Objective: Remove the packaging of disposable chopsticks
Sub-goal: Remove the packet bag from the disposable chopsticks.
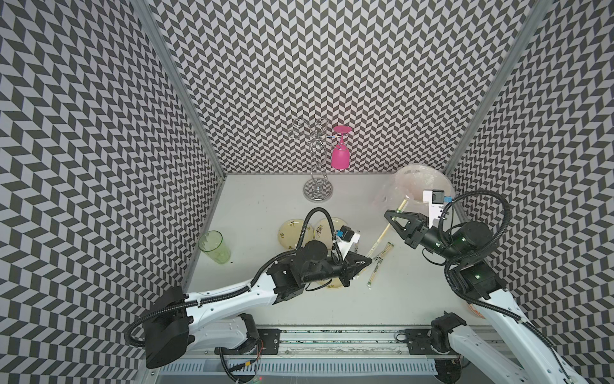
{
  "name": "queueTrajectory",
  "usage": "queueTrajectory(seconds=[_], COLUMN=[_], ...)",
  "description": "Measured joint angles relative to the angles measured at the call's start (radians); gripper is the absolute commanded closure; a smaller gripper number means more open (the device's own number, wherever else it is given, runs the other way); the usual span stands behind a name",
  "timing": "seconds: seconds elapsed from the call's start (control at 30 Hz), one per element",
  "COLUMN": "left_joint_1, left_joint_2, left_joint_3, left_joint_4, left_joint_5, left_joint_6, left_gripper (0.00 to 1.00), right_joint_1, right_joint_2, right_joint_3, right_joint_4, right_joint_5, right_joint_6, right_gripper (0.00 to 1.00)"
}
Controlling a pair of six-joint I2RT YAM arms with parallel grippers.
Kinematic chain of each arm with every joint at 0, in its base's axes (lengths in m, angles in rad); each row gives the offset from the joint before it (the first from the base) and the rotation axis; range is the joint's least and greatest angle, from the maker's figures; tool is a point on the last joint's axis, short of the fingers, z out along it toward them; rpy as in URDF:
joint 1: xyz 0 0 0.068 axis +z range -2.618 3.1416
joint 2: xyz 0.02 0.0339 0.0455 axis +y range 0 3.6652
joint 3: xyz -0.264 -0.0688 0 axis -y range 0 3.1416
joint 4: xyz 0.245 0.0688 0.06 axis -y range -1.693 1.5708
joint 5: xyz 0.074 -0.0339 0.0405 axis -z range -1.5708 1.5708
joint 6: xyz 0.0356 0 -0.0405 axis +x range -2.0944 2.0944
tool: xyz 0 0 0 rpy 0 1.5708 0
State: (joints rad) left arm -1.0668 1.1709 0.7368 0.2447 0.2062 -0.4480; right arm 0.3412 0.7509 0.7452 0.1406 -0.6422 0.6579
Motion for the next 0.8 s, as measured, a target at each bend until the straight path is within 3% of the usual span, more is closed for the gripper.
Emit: queueTrajectory(seconds=[0.17,0.33,0.63,0.8], left_joint_1=[0.062,0.143,0.174,0.181], left_joint_2=[-0.027,-0.048,0.021,0.030], left_joint_3=[-0.010,-0.010,0.051,0.083], left_joint_4=[-0.029,-0.040,-0.145,-0.202], left_joint_5=[-0.039,-0.011,0.019,0.030], left_joint_6=[-0.095,-0.201,-0.266,-0.283], left_gripper=[1.00,1.00,1.00,1.00], right_joint_1=[0.075,0.206,0.334,0.459], right_joint_2=[-0.026,-0.093,-0.164,-0.155], right_joint_3=[-0.003,-0.071,-0.189,-0.206], right_joint_4=[0.006,0.042,0.091,0.113], right_joint_5=[0.014,0.151,0.284,0.409], right_joint_6=[-0.079,-0.245,-0.457,-0.570], right_gripper=[1.00,1.00,1.00,1.00])
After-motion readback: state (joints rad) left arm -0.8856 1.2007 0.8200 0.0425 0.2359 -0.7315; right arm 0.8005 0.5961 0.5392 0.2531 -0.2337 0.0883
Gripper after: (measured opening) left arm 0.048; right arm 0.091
